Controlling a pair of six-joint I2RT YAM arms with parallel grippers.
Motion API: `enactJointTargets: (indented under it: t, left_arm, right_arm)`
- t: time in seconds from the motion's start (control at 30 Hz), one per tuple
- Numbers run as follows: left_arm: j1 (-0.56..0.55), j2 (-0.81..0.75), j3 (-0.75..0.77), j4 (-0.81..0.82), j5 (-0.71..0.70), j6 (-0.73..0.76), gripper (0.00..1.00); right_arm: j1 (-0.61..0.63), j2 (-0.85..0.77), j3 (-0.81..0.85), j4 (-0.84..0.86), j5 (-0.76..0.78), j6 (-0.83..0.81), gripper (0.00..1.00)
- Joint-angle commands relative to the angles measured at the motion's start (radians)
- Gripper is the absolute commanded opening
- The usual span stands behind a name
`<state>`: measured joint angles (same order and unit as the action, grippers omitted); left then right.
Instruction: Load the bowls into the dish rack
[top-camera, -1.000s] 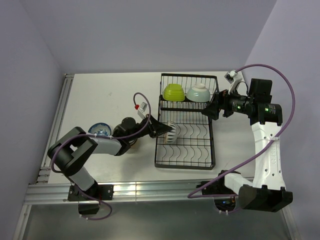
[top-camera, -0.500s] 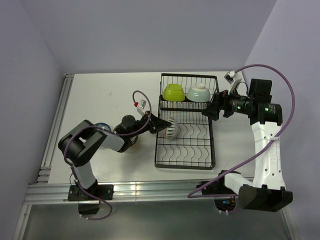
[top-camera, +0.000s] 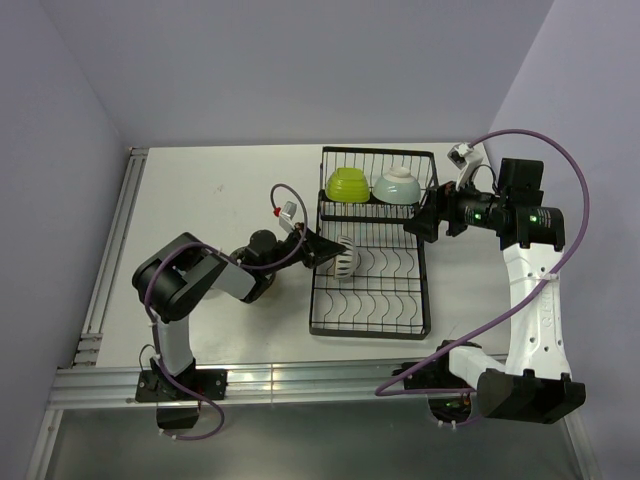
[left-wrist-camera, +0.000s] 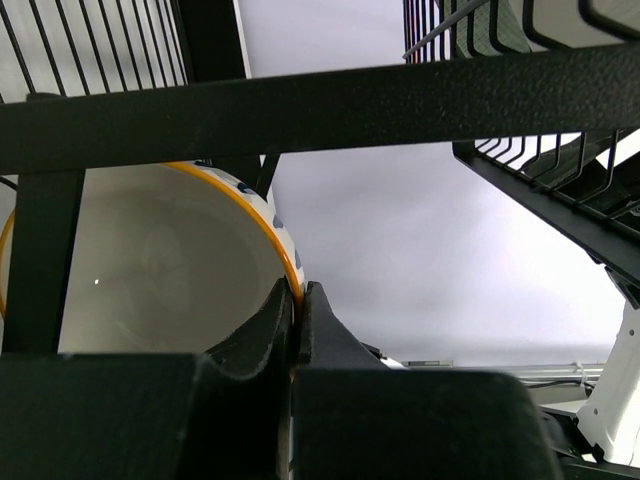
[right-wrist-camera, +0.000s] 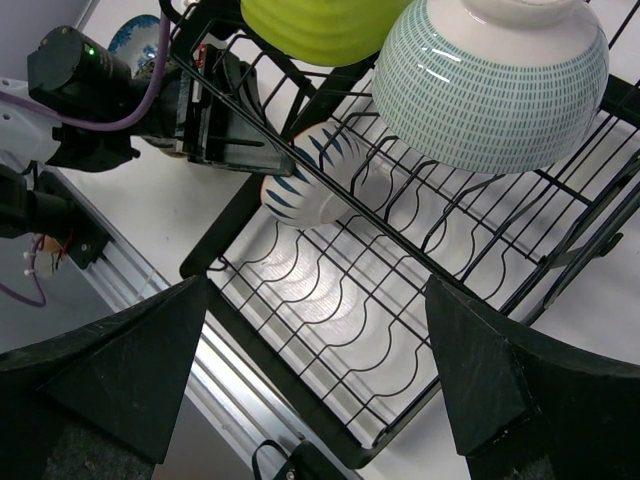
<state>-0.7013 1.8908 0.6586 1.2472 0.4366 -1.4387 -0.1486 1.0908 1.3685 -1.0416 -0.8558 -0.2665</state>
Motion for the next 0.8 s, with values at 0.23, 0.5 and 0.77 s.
enactJointTargets:
  t: [0.23,0.5,0.77]
  left_arm:
    - [0.031,-0.015,-0.040,0.153,-0.009,0.024,0.00]
    - [0.051,-0.029,-0.060,0.112,-0.019,0.041,0.02]
    - [0.068,-0.044,-0.077,0.081,-0.030,0.041,0.02]
  right_arm:
    - [-0.008,0.000,0.047,-0.031,-0.003,-0.031,0.96]
    - [-0.008,0.006,0.060,-0.035,-0.011,-0.036,0.96]
    - [-0.009,0.001,0.055,-0.041,-0.011,-0.040,0.96]
